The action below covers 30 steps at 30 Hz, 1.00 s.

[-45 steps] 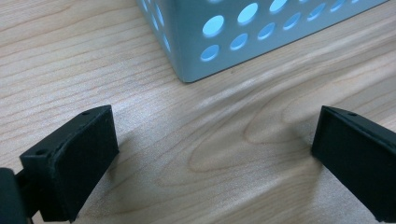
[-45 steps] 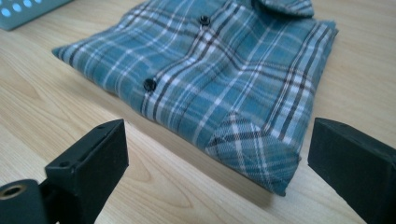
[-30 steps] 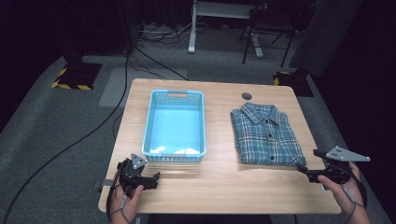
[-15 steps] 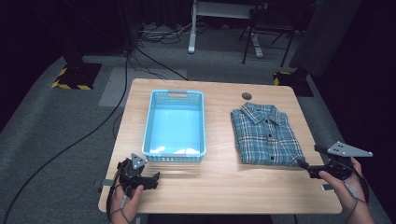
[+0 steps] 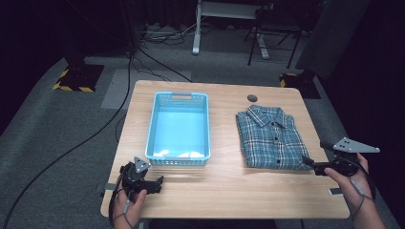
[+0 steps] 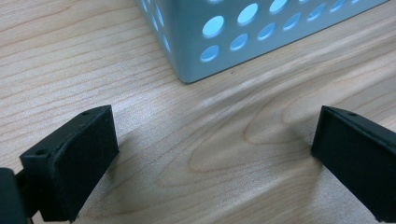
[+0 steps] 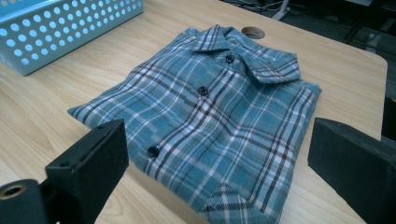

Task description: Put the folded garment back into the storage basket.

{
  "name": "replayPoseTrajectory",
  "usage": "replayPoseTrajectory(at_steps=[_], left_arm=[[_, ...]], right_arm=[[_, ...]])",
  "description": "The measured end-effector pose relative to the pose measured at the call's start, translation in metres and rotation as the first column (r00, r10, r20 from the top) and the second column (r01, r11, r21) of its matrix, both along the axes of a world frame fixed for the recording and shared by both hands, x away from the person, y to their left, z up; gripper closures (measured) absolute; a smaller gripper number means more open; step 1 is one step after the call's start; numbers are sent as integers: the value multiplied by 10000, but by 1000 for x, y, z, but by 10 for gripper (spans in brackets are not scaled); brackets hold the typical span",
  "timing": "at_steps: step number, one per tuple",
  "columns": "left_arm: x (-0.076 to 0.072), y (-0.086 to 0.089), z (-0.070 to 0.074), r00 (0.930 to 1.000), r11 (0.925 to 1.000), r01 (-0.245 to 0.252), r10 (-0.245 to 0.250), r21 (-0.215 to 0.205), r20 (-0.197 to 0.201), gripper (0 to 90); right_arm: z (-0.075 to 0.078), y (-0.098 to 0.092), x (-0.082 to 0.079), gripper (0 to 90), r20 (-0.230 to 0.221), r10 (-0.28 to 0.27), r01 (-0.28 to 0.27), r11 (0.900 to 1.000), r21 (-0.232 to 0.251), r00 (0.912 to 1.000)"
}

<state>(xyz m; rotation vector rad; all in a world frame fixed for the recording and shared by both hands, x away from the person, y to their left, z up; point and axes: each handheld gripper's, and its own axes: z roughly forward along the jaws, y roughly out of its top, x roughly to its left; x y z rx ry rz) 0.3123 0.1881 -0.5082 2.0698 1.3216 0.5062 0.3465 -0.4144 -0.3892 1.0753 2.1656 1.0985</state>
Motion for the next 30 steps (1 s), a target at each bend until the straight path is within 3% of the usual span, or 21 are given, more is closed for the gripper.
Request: replayPoseTrajectory(at_steps=[17,30], left_arm=[[-1,0,0,10000,10000,-26,26,0,1,3],[0,0,0,10000,10000,-12,12,6,2,2]], right_arm=[[11,13,20,44,165,283,-282,9996,-57,9995],[11,25,37,28,475,84,-84,10000,11,9988]])
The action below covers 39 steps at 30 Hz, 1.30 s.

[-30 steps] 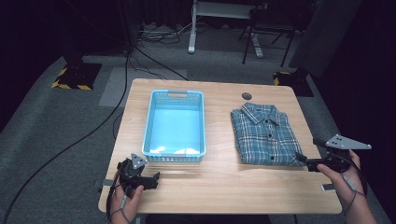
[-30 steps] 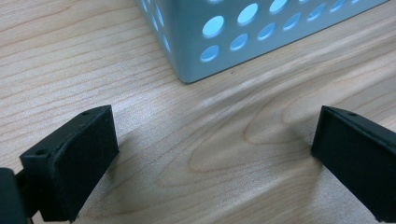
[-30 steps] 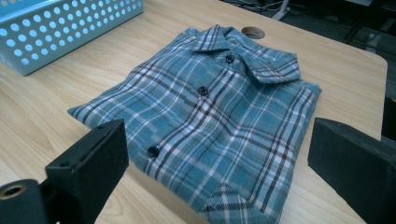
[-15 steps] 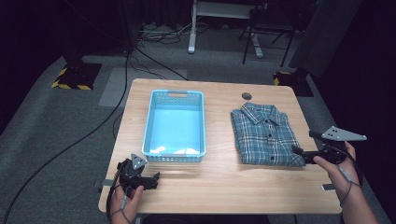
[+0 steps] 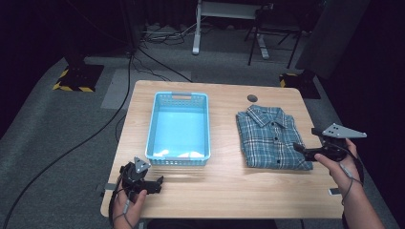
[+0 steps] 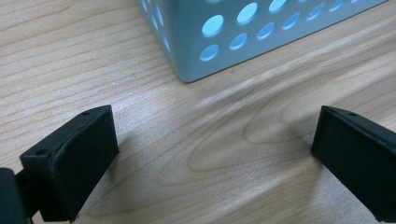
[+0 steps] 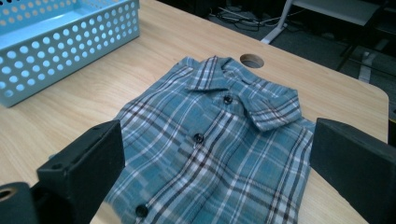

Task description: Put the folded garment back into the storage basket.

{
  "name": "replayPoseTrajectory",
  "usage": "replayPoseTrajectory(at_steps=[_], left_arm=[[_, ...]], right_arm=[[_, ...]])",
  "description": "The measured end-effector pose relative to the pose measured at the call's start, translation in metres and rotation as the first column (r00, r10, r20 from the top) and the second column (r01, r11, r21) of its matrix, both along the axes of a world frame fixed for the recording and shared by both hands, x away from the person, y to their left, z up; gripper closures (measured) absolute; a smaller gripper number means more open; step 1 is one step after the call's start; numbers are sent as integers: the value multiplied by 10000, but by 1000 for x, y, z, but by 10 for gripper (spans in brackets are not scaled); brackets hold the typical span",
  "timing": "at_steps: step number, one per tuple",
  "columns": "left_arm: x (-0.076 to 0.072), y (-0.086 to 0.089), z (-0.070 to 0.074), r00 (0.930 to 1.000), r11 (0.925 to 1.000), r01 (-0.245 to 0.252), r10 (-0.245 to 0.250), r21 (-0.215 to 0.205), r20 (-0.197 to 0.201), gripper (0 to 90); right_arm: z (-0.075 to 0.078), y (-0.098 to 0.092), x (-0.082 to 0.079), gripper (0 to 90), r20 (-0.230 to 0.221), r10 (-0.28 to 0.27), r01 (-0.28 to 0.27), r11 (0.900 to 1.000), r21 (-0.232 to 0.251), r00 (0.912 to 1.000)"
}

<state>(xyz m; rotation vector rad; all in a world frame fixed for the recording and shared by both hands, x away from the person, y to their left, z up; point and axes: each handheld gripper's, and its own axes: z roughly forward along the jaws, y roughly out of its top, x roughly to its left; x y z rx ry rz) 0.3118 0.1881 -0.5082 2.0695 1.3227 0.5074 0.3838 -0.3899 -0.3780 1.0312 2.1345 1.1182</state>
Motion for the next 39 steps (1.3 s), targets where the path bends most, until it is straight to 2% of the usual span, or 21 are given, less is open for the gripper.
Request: replayPoseTrajectory(at_steps=[6,22,39], left_arm=[[0,0,0,10000,10000,1,-1,0,-2,2],[0,0,0,10000,10000,1,-1,-1,1,2],[0,0,0,10000,10000,2,-2,1,0,2]], right_arm=[[-2,2,9,21,104,-163,161,9998,125,9998],[-12,11,24,27,-325,-238,238,9997,-11,9992],[-42,23,43,22,-600,-590,607,9978,269,9965]])
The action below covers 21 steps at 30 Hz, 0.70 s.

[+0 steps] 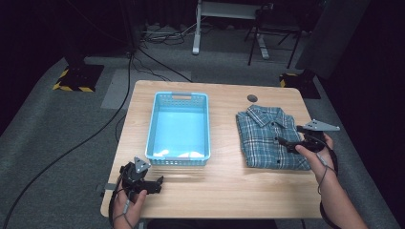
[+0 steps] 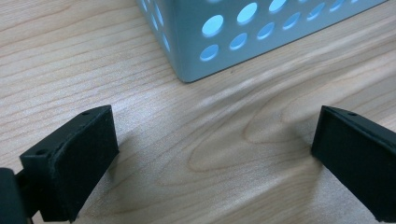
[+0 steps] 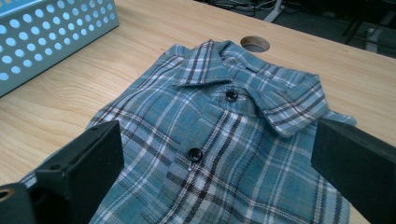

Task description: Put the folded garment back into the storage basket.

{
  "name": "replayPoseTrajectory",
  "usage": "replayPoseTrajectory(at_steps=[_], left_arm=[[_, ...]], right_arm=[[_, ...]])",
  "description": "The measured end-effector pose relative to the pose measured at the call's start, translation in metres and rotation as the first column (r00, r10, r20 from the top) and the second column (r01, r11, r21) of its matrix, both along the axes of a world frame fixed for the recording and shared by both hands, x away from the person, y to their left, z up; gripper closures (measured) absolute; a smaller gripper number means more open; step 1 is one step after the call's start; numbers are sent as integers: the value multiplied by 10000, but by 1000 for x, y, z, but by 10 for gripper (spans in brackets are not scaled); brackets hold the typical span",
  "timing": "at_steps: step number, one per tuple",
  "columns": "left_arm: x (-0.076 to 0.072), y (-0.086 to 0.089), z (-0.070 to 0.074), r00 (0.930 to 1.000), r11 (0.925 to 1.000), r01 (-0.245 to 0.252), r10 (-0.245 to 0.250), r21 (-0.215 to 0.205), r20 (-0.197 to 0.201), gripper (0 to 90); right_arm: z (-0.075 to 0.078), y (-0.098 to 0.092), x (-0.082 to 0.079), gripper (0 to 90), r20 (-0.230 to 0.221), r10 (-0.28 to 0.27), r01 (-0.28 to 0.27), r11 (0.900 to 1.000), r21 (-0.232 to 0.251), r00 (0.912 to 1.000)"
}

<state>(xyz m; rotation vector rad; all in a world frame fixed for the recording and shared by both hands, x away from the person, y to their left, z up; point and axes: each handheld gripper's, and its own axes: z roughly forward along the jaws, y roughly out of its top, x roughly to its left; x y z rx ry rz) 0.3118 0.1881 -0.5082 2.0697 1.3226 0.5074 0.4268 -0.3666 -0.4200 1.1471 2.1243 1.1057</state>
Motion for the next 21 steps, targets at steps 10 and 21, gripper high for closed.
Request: replayPoseTrajectory(at_steps=[10,21], left_arm=[[0,0,0,10000,10000,0,0,0,-1,3],[0,0,0,10000,10000,-1,1,0,-2,2]], right_arm=[[-14,5,5,24,-135,25,-24,9999,120,9999],[-30,10,9,31,-374,76,-76,10000,9,9993]])
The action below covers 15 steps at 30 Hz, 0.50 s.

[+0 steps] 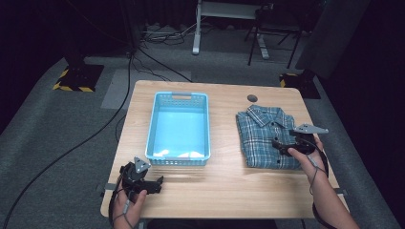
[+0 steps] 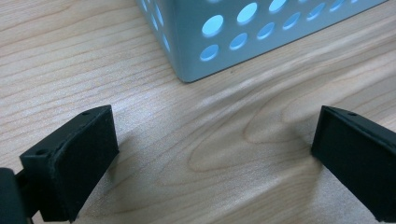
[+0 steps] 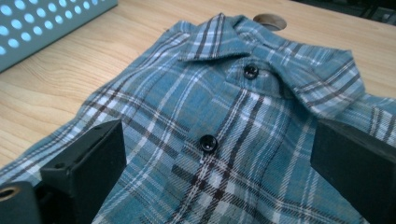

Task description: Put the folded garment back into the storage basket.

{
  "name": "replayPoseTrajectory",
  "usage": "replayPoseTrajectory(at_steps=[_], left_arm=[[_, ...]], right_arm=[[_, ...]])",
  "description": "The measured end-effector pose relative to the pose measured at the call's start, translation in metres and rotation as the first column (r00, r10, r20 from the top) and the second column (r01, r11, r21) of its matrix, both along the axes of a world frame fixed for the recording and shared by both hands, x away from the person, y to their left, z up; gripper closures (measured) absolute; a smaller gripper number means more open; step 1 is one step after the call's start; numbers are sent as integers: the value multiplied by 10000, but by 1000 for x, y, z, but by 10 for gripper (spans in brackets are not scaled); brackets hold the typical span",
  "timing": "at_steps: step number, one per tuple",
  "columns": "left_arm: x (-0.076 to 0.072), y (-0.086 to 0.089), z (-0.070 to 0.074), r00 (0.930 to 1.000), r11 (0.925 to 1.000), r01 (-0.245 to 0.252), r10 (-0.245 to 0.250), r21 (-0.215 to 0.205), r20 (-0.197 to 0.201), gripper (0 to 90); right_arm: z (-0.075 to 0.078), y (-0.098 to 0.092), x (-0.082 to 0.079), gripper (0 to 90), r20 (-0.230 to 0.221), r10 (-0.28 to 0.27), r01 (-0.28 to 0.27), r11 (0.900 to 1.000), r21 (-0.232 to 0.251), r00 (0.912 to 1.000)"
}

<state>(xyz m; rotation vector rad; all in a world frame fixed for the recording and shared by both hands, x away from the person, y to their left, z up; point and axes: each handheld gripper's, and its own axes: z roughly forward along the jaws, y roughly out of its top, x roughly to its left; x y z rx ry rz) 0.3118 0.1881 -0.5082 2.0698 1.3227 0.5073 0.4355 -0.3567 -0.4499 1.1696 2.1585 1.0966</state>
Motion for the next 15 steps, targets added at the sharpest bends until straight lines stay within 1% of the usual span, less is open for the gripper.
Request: replayPoseTrajectory(at_steps=[4,6,9,15], left_arm=[[0,0,0,10000,10000,2,-2,1,2,2],[0,0,0,10000,10000,0,0,0,2,2],[0,0,0,10000,10000,0,0,-1,2,2],[0,0,0,10000,10000,1,-1,3,1,2]], right_arm=[[-5,2,1,46,-83,-35,34,9999,-103,10000],[-7,2,2,67,-133,-124,122,9998,-128,9998],[-12,3,4,68,-337,-160,156,9998,-110,9993],[-18,4,4,108,-416,-69,63,9999,-143,9991]])
